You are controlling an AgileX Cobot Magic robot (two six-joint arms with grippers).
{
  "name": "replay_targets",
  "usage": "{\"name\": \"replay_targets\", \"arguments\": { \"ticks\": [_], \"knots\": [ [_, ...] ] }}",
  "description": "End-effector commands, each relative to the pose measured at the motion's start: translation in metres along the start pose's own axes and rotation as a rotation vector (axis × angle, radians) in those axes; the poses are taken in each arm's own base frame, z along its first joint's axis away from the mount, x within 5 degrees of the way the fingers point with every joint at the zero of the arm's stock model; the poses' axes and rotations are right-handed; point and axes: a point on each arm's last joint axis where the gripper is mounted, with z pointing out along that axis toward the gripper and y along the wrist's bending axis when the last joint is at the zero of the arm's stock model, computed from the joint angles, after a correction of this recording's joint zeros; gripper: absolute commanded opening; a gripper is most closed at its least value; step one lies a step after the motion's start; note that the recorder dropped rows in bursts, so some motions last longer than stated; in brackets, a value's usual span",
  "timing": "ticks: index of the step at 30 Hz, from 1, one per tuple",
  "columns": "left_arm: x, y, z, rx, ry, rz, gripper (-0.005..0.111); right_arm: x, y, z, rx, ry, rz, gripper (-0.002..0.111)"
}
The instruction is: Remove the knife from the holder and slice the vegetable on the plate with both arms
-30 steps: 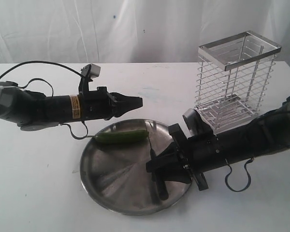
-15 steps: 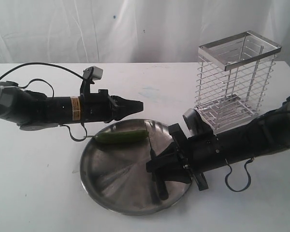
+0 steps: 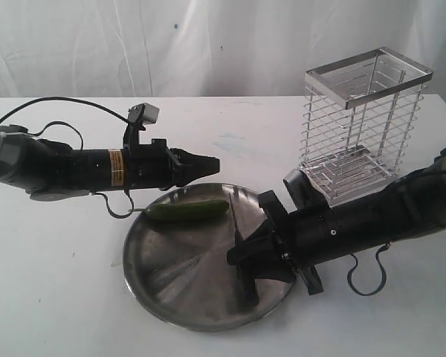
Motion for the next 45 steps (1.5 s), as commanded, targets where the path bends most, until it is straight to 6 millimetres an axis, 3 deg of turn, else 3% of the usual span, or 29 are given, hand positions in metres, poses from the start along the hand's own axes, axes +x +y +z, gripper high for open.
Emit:
{"name": "replay_targets", "arguments": {
  "ticks": [1,12,30,45],
  "knots": [
    [0.002,0.0,0.002,0.003,0.017,0.013,0.0,0.006,0.004,0.006,-0.019,0.04,-0.004,0.0],
    [0.002,0.0,0.002,0.003,0.017,0.013,0.0,0.002,0.004,0.014,0.013,-0.026,-0.023,0.0],
    [0.007,-0.008,0.01,0.023,0.045,0.052,0.0,0.01,0.016,0.013,-0.12,0.059,-0.062,0.0],
    [0.013,-0.005,0.012,-0.025,0.098,0.088,0.0,0.004,0.01,0.014,-0.055,-0.006,0.003,0.0]
  ]
}}
